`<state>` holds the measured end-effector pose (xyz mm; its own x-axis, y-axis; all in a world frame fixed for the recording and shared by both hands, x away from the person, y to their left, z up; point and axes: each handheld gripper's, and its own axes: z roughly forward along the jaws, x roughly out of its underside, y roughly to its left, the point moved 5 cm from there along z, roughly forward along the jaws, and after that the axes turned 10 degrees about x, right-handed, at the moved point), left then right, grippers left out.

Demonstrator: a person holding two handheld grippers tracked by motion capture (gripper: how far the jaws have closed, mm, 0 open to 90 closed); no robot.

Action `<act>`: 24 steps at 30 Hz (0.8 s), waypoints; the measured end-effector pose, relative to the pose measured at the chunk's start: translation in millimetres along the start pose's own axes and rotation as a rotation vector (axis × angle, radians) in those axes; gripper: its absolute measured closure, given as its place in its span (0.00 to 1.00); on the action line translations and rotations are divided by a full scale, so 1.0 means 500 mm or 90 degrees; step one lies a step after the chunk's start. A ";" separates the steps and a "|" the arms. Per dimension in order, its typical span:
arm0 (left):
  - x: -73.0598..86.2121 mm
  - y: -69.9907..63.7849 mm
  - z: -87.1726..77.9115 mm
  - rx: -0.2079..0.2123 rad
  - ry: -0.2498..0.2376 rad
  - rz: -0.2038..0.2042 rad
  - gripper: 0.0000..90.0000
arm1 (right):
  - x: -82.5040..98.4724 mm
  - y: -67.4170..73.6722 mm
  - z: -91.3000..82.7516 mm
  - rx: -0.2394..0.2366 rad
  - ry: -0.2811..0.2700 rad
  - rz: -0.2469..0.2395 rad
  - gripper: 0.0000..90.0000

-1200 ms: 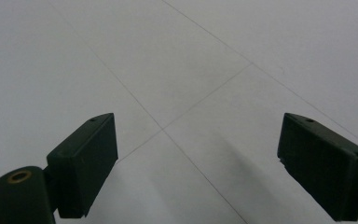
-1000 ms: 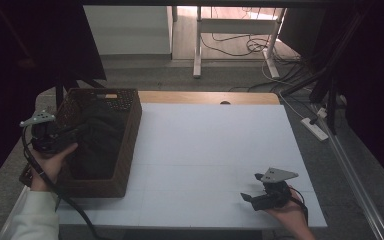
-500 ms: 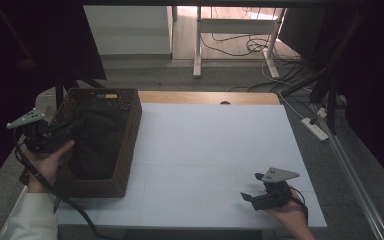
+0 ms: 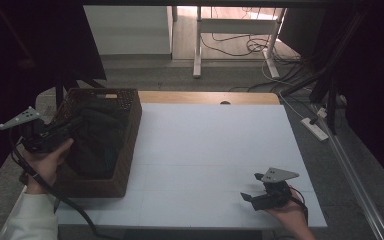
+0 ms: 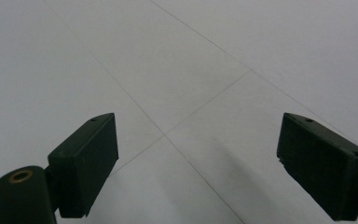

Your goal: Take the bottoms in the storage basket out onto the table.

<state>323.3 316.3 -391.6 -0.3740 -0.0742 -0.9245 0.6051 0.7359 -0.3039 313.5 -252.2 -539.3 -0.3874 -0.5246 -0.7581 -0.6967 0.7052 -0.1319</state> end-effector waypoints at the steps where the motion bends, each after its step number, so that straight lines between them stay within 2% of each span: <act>1: -0.001 -0.001 0.000 0.001 -0.001 0.001 0.87 | 0.000 0.000 0.000 0.000 -0.001 0.000 0.14; 24: -0.040 -0.072 0.004 0.050 -0.041 0.029 0.87 | -0.002 0.000 -0.003 0.005 -0.004 -0.001 0.14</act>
<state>310.7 290.1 -362.7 -0.3009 -0.0873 -0.9497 0.6743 0.6848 -0.2765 313.1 -252.5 -537.6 -0.3823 -0.5231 -0.7617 -0.6930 0.7076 -0.1380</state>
